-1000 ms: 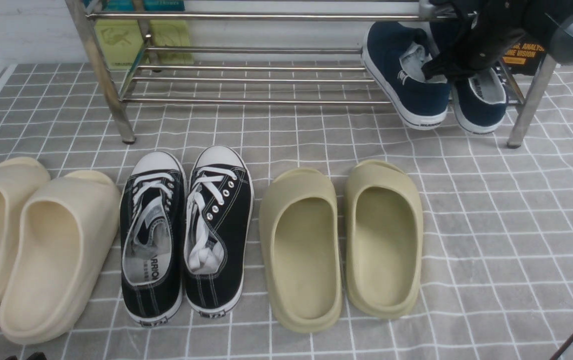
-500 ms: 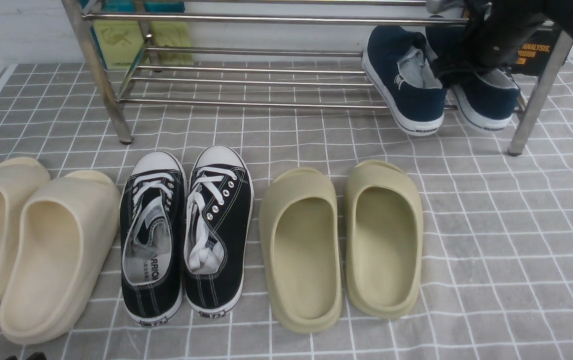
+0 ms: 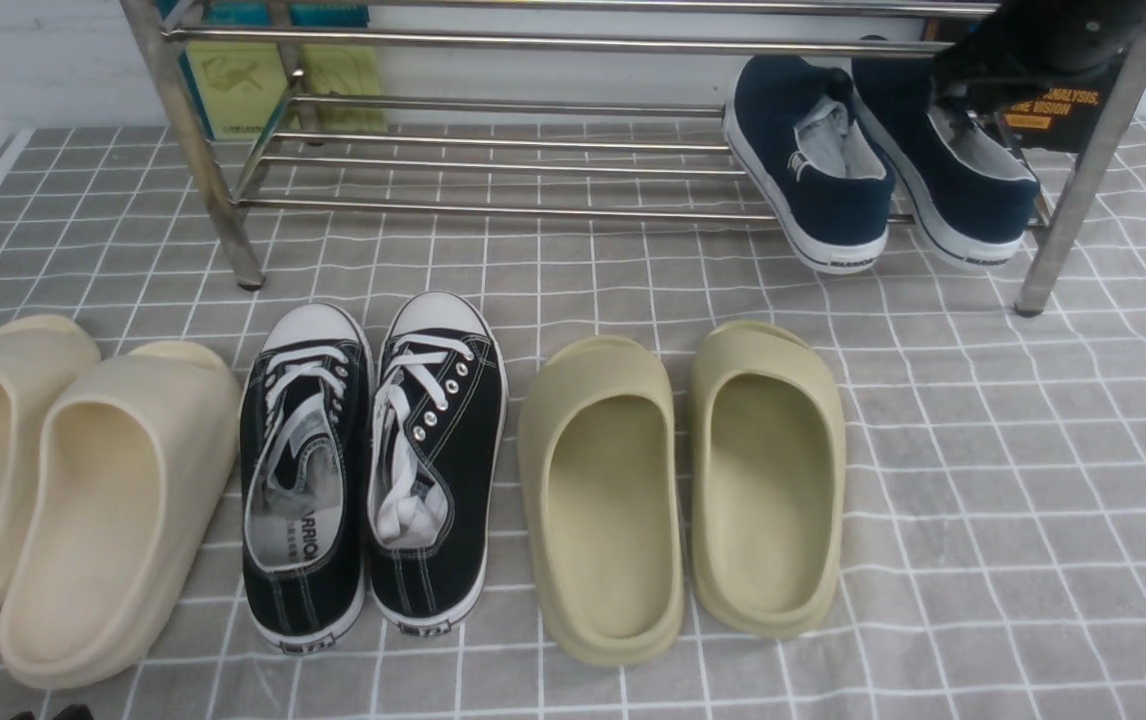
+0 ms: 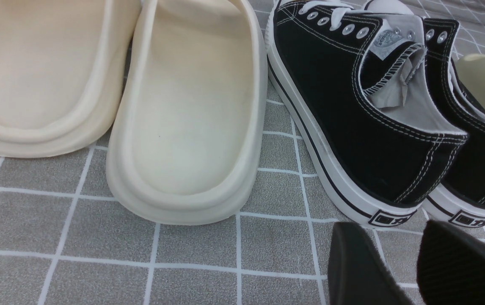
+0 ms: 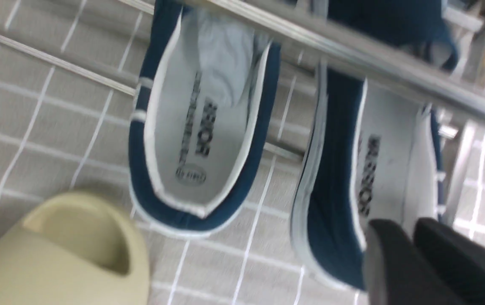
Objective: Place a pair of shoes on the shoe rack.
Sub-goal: Use the right arm to put a shoe into the shoe rack
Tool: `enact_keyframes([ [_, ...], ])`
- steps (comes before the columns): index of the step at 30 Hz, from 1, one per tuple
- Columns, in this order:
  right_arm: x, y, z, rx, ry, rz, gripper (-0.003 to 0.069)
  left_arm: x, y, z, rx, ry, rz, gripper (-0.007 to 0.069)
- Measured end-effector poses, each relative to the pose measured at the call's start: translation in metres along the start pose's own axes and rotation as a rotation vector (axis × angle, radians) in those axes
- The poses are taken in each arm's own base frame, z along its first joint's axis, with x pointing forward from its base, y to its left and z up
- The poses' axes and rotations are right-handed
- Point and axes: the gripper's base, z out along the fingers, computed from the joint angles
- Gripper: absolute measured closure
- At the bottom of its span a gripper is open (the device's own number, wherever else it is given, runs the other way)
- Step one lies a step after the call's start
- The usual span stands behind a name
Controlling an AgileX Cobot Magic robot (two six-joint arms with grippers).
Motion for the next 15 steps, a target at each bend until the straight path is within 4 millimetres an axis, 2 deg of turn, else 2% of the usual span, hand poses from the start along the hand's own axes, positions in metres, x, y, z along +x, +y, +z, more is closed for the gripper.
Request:
enact_keyframes([
  [4, 0.004, 0.001, 0.0, -0.013, 0.047, 0.008, 0.0659, 0.0, 0.0, 0.0, 0.0, 0.0, 0.0, 0.0386],
  [11, 0.017, 0.001, 0.003, -0.008, 0.189, 0.0, 0.0662, 0.0, 0.0, 0.0, 0.0, 0.0, 0.0, 0.0386],
  [15, 0.026, -0.007, 0.022, 0.032, 0.264, -0.014, 0.0662, 0.0, 0.0, 0.0, 0.0, 0.0, 0.0, 0.0386],
])
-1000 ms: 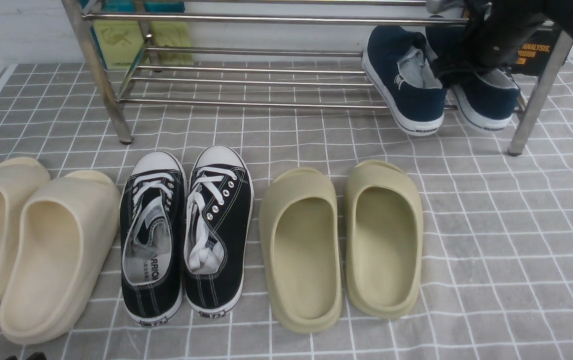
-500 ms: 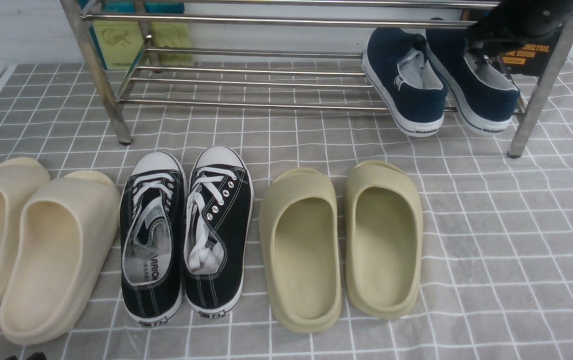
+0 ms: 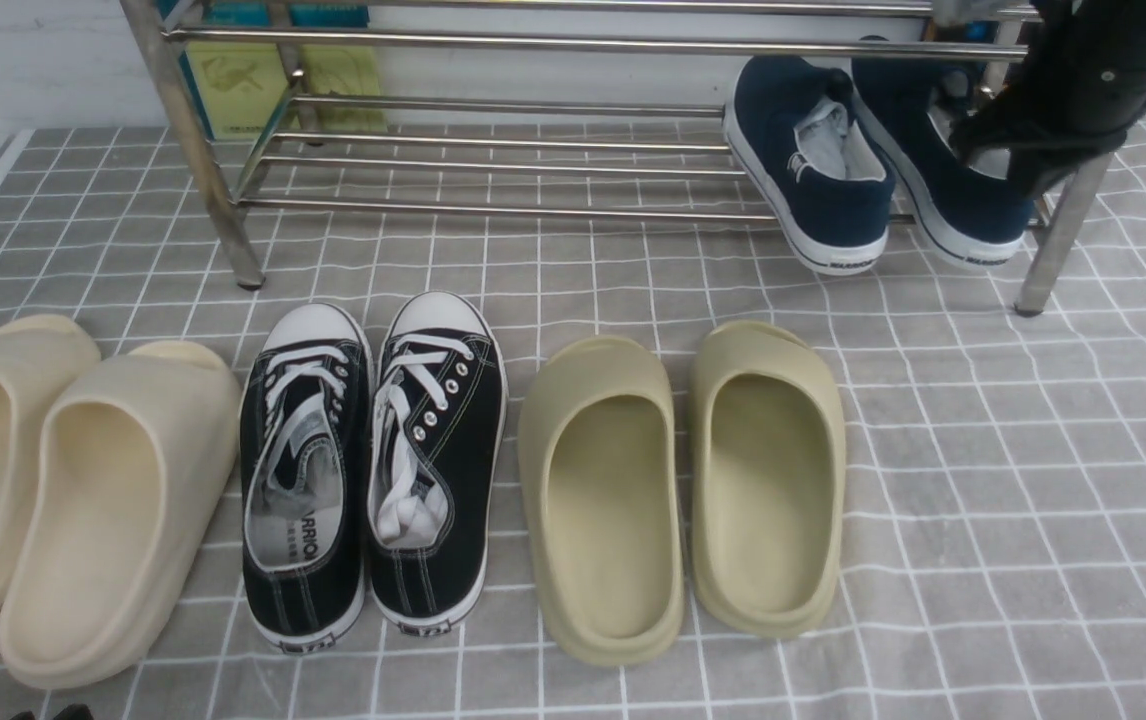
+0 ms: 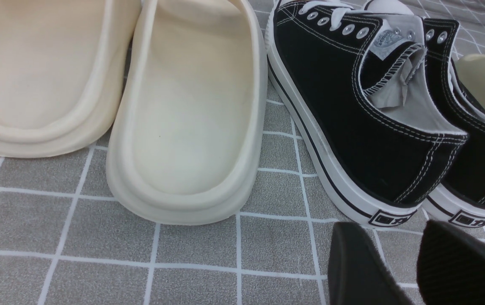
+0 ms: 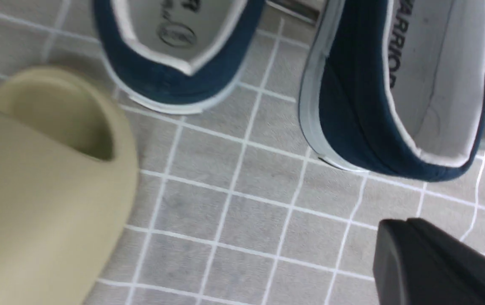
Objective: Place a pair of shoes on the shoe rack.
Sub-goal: Use the right arm to put a shoe into the shoe rack
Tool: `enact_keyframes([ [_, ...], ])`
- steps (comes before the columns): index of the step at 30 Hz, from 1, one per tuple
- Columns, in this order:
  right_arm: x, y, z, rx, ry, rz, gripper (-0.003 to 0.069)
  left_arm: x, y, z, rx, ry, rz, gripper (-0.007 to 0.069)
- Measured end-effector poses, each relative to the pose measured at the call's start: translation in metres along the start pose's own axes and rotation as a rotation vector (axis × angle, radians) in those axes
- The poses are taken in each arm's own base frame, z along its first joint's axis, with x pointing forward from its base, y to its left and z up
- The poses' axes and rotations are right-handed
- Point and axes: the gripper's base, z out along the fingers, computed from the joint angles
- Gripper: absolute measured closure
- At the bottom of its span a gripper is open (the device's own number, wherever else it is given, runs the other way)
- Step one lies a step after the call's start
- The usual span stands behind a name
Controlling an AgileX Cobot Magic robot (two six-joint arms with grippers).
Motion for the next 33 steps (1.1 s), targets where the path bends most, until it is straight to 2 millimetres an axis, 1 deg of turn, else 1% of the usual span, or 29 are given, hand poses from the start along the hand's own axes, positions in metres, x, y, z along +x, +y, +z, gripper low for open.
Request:
enact_keyframes([
  [5, 0.006, -0.025, 0.024, 0.076, 0.065, 0.034, 0.066, 0.0, 0.0, 0.0, 0.0, 0.0, 0.0, 0.0386],
  [6, 0.006, -0.027, 0.026, 0.078, 0.066, 0.042, 0.066, 0.0, 0.0, 0.0, 0.0, 0.0, 0.0, 0.0386],
  [9, 0.002, -0.043, 0.039, 0.096, 0.002, 0.097, 0.0659, 0.0, 0.0, 0.0, 0.0, 0.0, 0.0, 0.0386],
  [11, -0.001, -0.049, 0.046, 0.095, -0.038, 0.122, 0.0657, 0.0, 0.0, 0.0, 0.0, 0.0, 0.0, 0.0386],
  [13, -0.002, -0.051, 0.051, 0.094, -0.053, 0.13, 0.0655, 0.0, 0.0, 0.0, 0.0, 0.0, 0.0, 0.0386],
  [17, -0.004, -0.05, 0.051, 0.079, -0.069, 0.152, 0.0654, 0.0, 0.0, 0.0, 0.0, 0.0, 0.0, 0.0386],
  [18, -0.005, -0.047, 0.051, 0.048, -0.081, 0.185, 0.0651, 0.0, 0.0, 0.0, 0.0, 0.0, 0.0, 0.0386],
  [23, -0.005, -0.042, 0.049, -0.016, -0.08, 0.242, 0.0617, 0.0, 0.0, 0.0, 0.0, 0.0, 0.0, 0.0386],
  [25, -0.005, -0.041, 0.046, -0.031, -0.081, 0.249, 0.055, 0.0, 0.0, 0.0, 0.0, 0.0, 0.0, 0.0386],
  [27, -0.005, -0.041, 0.046, -0.031, -0.08, 0.249, 0.051, 0.0, 0.0, 0.0, 0.0, 0.0, 0.0, 0.0386],
  [28, -0.005, -0.042, 0.046, -0.025, -0.079, 0.246, 0.0459, 0.0, 0.0, 0.0, 0.0, 0.0, 0.0, 0.0386],
  [29, -0.004, -0.042, 0.046, -0.023, -0.078, 0.245, 0.0427, 0.0, 0.0, 0.0, 0.0, 0.0, 0.0, 0.0386],
  [30, -0.004, -0.042, 0.045, -0.023, -0.076, 0.245, 0.038, 0.0, 0.0, 0.0, 0.0, 0.0, 0.0, 0.0386],
  [31, -0.004, -0.042, 0.045, -0.023, -0.076, 0.245, 0.0358, 0.0, 0.0, 0.0, 0.0, 0.0, 0.0, 0.0386],
  [32, -0.004, -0.042, 0.041, -0.024, -0.073, 0.246, 0.0312, 0.0, 0.0, 0.0, 0.0, 0.0, 0.0, 0.0386],
  [33, -0.004, -0.041, 0.04, -0.025, -0.073, 0.245, 0.0306, 0.0, 0.0, 0.0, 0.0, 0.0, 0.0, 0.0386],
])
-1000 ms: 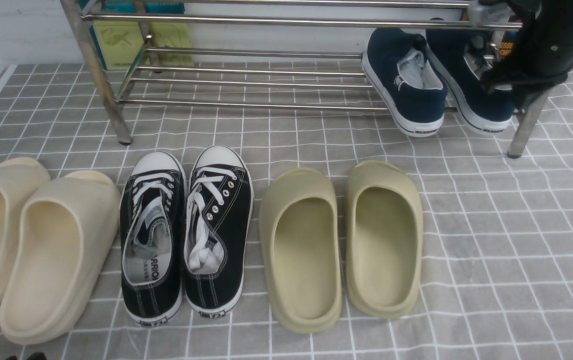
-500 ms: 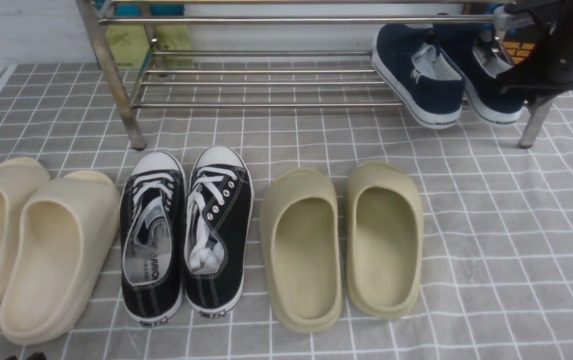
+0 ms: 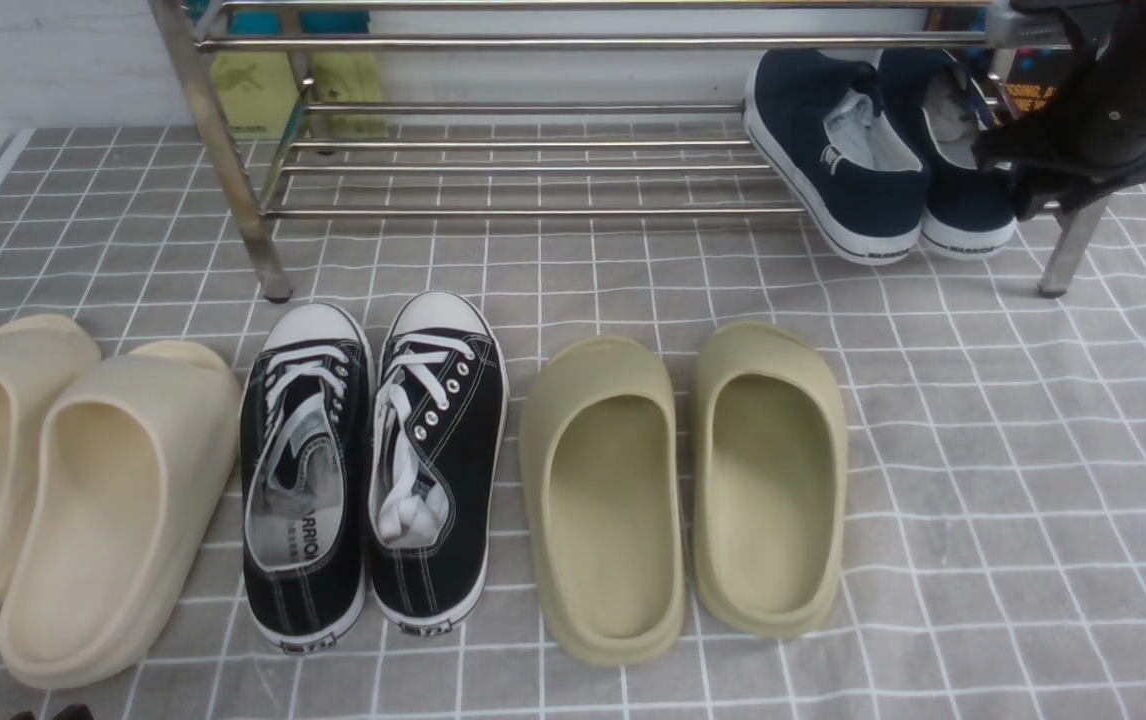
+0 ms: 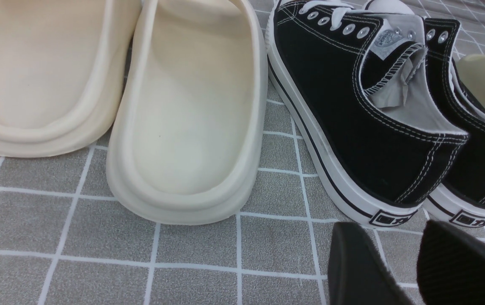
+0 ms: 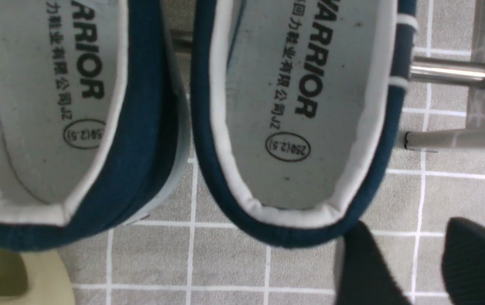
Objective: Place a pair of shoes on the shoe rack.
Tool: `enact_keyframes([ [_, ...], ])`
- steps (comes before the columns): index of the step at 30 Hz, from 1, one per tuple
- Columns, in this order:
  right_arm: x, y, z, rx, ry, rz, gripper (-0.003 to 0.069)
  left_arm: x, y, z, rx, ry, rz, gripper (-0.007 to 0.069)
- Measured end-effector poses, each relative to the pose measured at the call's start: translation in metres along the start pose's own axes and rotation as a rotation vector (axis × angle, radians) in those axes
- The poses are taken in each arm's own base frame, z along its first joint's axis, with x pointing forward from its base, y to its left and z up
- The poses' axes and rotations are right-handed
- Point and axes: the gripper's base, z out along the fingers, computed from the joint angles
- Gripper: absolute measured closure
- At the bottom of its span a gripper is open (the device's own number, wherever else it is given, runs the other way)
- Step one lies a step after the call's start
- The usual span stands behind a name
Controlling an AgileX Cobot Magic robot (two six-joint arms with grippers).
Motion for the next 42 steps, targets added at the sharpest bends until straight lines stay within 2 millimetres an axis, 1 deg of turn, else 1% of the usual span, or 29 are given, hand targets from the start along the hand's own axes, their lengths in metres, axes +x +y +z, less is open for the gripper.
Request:
enact_keyframes([
  [1, 0.0, 0.001, -0.005, -0.002, -0.001, 0.0, 0.0274, 0.0, 0.0, 0.0, 0.0, 0.0, 0.0, 0.0386],
  [3, -0.001, 0.005, -0.018, -0.011, -0.015, -0.004, 0.0254, 0.0, 0.0, 0.0, 0.0, 0.0, 0.0, 0.0386],
  [5, -0.001, 0.009, -0.035, -0.01, -0.031, -0.023, 0.0257, 0.0, 0.0, 0.0, 0.0, 0.0, 0.0, 0.0386],
  [7, 0.0, 0.013, -0.053, -0.003, -0.046, -0.039, 0.0281, 0.0, 0.0, 0.0, 0.0, 0.0, 0.0, 0.0386],
  [9, 0.002, 0.016, -0.069, 0.003, -0.055, -0.052, 0.0331, 0.0, 0.0, 0.0, 0.0, 0.0, 0.0, 0.0386],
  [12, 0.005, 0.021, -0.099, -0.002, -0.092, -0.057, 0.0446, 0.0, 0.0, 0.0, 0.0, 0.0, 0.0, 0.0386],
  [13, 0.006, 0.024, -0.118, -0.004, -0.128, -0.07, 0.0498, 0.0, 0.0, 0.0, 0.0, 0.0, 0.0, 0.0386],
  [14, 0.006, 0.024, -0.121, -0.004, -0.134, -0.07, 0.0508, 0.0, 0.0, 0.0, 0.0, 0.0, 0.0, 0.0386],
  [15, 0.009, 0.027, -0.142, -0.009, -0.178, -0.079, 0.0567, 0.0, 0.0, 0.0, 0.0, 0.0, 0.0, 0.0386],
  [16, 0.011, 0.029, -0.159, -0.014, -0.212, -0.088, 0.0607, 0.0, 0.0, 0.0, 0.0, 0.0, 0.0, 0.0386],
  [17, 0.015, 0.031, -0.182, -0.019, -0.264, -0.102, 0.065, 0.0, 0.0, 0.0, 0.0, 0.0, 0.0, 0.0386],
  [18, 0.018, 0.033, -0.195, -0.023, -0.295, -0.106, 0.0659, 0.0, 0.0, 0.0, 0.0, 0.0, 0.0, 0.0386],
  [19, 0.019, 0.033, -0.198, -0.023, -0.303, -0.109, 0.0659, 0.0, 0.0, 0.0, 0.0, 0.0, 0.0, 0.0386],
  [21, 0.03, 0.033, -0.238, -0.03, -0.398, -0.115, 0.0662, 0.0, 0.0, 0.0, 0.0, 0.0, 0.0, 0.0386],
  [22, 0.036, 0.032, -0.253, -0.031, -0.435, -0.116, 0.0662, 0.0, 0.0, 0.0, 0.0, 0.0, 0.0, 0.0386],
  [24, 0.049, 0.029, -0.273, -0.019, -0.497, -0.122, 0.0662, 0.0, 0.0, 0.0, 0.0, 0.0, 0.0, 0.0386],
  [25, 0.049, 0.029, -0.273, -0.017, -0.497, -0.122, 0.0662, 0.0, 0.0, 0.0, 0.0, 0.0, 0.0, 0.0386],
  [26, 0.064, 0.026, -0.284, -0.001, -0.543, -0.127, 0.066, 0.0, 0.0, 0.0, 0.0, 0.0, 0.0, 0.0386],
  [27, 0.074, 0.024, -0.289, 0.014, -0.572, -0.132, 0.0659, 0.0, 0.0, 0.0, 0.0, 0.0, 0.0, 0.0386],
  [28, 0.079, 0.023, -0.294, 0.014, -0.589, -0.132, 0.0659, 0.0, 0.0, 0.0, 0.0, 0.0, 0.0, 0.0386],
  [30, 0.113, 0.016, -0.301, 0.057, -0.693, -0.15, 0.0657, 0.0, 0.0, 0.0, 0.0, 0.0, 0.0, 0.0386],
  [31, 0.128, 0.014, -0.302, 0.069, -0.735, -0.154, 0.0657, 0.0, 0.0, 0.0, 0.0, 0.0, 0.0, 0.0386],
  [32, 0.139, 0.013, -0.296, 0.079, -0.741, -0.16, 0.0655, 0.0, 0.0, 0.0, 0.0, 0.0, 0.0, 0.0386],
  [34, 0.178, 0.008, -0.292, 0.102, -0.816, -0.177, 0.0654, 0.0, 0.0, 0.0, 0.0, 0.0, 0.0, 0.0386],
  [35, 0.188, 0.007, -0.291, 0.115, -0.84, -0.188, 0.0654, 0.0, 0.0, 0.0, 0.0, 0.0, 0.0, 0.0386],
  [39, 0.262, 0.001, -0.266, 0.118, -0.901, -0.179, 0.0654, 0.0, 0.0, 0.0, 0.0, 0.0, 0.0, 0.0386],
  [40, 0.278, 0.0, -0.255, 0.096, -0.903, -0.15, 0.0654, 0.0, 0.0, 0.0, 0.0, 0.0, 0.0, 0.0386],
  [41, 0.282, 0.001, -0.248, 0.088, -0.887, -0.138, 0.0654, 0.0, 0.0, 0.0, 0.0, 0.0, 0.0, 0.0386],
  [42, 0.305, 0.001, -0.228, 0.043, -0.89, -0.076, 0.0654, 0.0, 0.0, 0.0, 0.0, 0.0, 0.0, 0.0386],
])
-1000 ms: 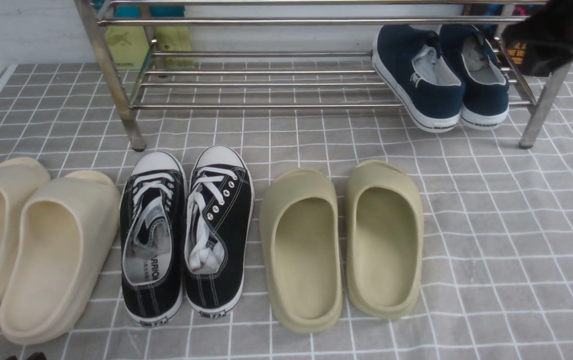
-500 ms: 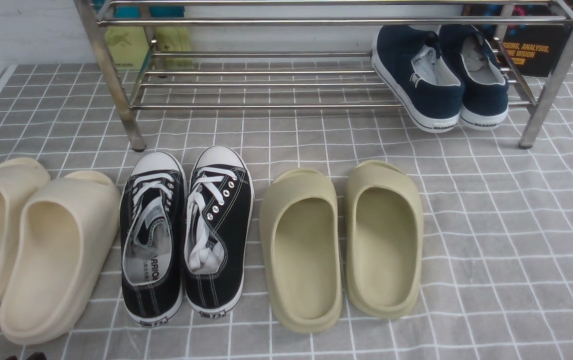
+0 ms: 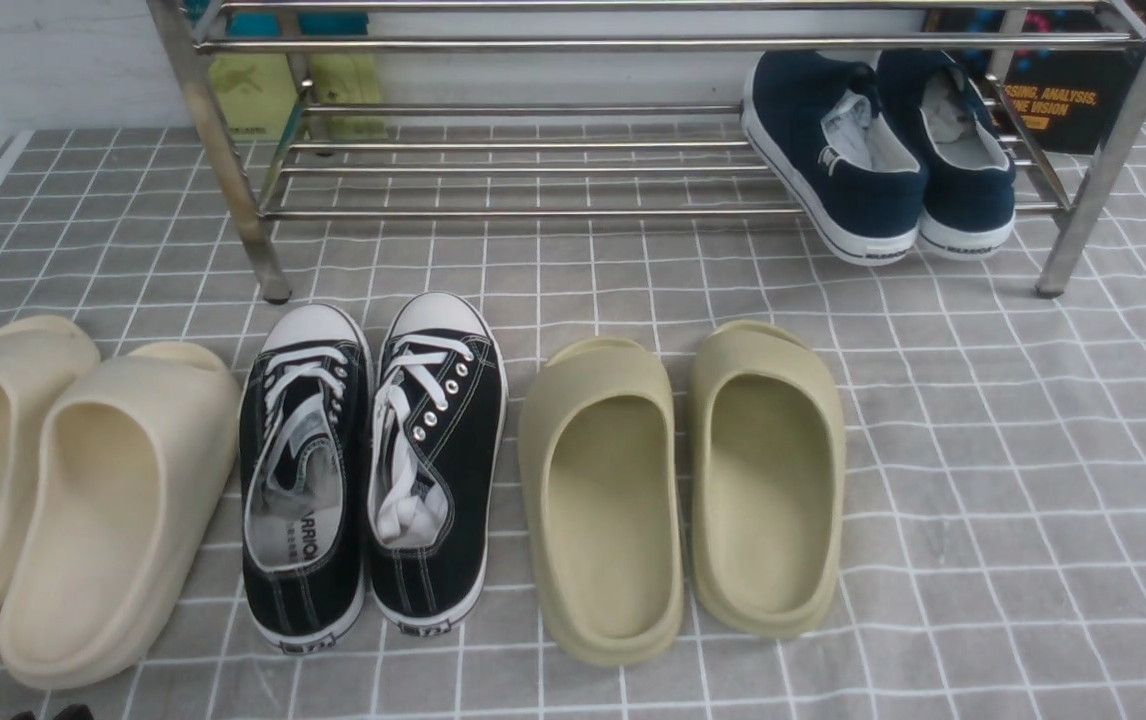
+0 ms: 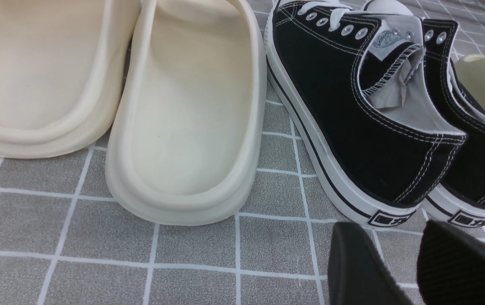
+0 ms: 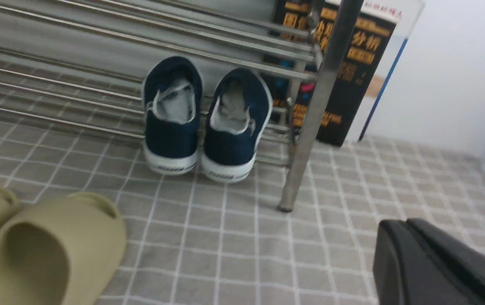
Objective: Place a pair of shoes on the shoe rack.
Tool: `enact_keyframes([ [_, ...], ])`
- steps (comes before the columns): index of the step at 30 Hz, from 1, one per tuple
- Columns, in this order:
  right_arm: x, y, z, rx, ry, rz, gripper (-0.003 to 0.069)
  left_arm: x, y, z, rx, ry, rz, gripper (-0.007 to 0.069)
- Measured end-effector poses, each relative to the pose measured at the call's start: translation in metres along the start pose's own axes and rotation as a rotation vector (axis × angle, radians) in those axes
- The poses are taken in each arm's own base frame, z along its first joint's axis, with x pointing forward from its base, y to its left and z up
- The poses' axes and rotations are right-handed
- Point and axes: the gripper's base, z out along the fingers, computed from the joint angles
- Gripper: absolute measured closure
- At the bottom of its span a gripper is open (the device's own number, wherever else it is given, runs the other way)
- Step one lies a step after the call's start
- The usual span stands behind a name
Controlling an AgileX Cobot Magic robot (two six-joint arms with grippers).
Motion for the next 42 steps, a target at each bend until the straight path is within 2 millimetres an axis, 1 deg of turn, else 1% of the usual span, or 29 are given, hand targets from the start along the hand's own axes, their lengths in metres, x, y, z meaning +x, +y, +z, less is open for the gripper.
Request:
enact_keyframes([
  [1, -0.001, 0.0, -0.002, -0.001, -0.015, 0.011, 0.0654, 0.0, 0.0, 0.0, 0.0, 0.0, 0.0, 0.0386],
  [2, 0.028, 0.003, -0.003, -0.015, -0.006, 0.073, 0.0654, 0.0, 0.0, 0.0, 0.0, 0.0, 0.0, 0.0386],
  [4, 0.063, 0.008, -0.003, -0.046, -0.04, 0.158, 0.0654, 0.0, 0.0, 0.0, 0.0, 0.0, 0.0, 0.0386],
  [9, 0.105, 0.02, 0.002, -0.142, -0.187, 0.201, 0.0652, 0.0, 0.0, 0.0, 0.0, 0.0, 0.0, 0.0386],
  [10, 0.103, 0.02, 0.002, -0.146, -0.201, 0.2, 0.0652, 0.0, 0.0, 0.0, 0.0, 0.0, 0.0, 0.0386],
  [12, 0.12, 0.027, 0.003, -0.201, -0.264, 0.179, 0.065, 0.0, 0.0, 0.0, 0.0, 0.0, 0.0, 0.0386],
  [14, 0.127, 0.03, 0.003, -0.233, -0.305, 0.156, 0.065, 0.0, 0.0, 0.0, 0.0, 0.0, 0.0, 0.0386],
  [16, 0.127, 0.032, 0.002, -0.248, -0.322, 0.128, 0.0648, 0.0, 0.0, 0.0, 0.0, 0.0, 0.0, 0.0386],
  [18, 0.126, 0.035, 0.001, -0.274, -0.353, 0.05, 0.0646, 0.0, 0.0, 0.0, 0.0, 0.0, 0.0, 0.0386],
  [23, 0.127, 0.04, 0.0, -0.301, -0.358, -0.085, 0.0643, 0.0, 0.0, 0.0, 0.0, 0.0, 0.0, 0.0386],
  [25, 0.128, 0.042, -0.001, -0.316, -0.363, -0.171, 0.0643, 0.0, 0.0, 0.0, 0.0, 0.0, 0.0, 0.0386],
  [26, 0.128, 0.042, -0.001, -0.316, -0.365, -0.172, 0.0642, 0.0, 0.0, 0.0, 0.0, 0.0, 0.0, 0.0386],
  [27, 0.129, 0.044, -0.004, -0.323, -0.383, -0.247, 0.064, 0.0, 0.0, 0.0, 0.0, 0.0, 0.0, 0.0386],
  [31, 0.128, 0.045, -0.011, -0.318, -0.444, -0.343, 0.0636, 0.0, 0.0, 0.0, 0.0, 0.0, 0.0, 0.0386],
  [34, 0.127, 0.043, -0.014, -0.296, -0.467, -0.351, 0.0636, 0.0, 0.0, 0.0, 0.0, 0.0, 0.0, 0.0386],
  [37, 0.129, 0.04, -0.015, -0.266, -0.454, -0.344, 0.0632, 0.0, 0.0, 0.0, 0.0, 0.0, 0.0, 0.0386],
  [38, 0.129, 0.038, -0.014, -0.247, -0.44, -0.298, 0.0631, 0.0, 0.0, 0.0, 0.0, 0.0, 0.0, 0.0386],
  [41, 0.131, 0.03, -0.011, -0.202, -0.381, -0.08, 0.0625, 0.0, 0.0, 0.0, 0.0, 0.0, 0.0, 0.0386],
  [42, 0.131, 0.03, -0.011, -0.2, -0.377, -0.065, 0.0625, 0.0, 0.0, 0.0, 0.0, 0.0, 0.0, 0.0386],
])
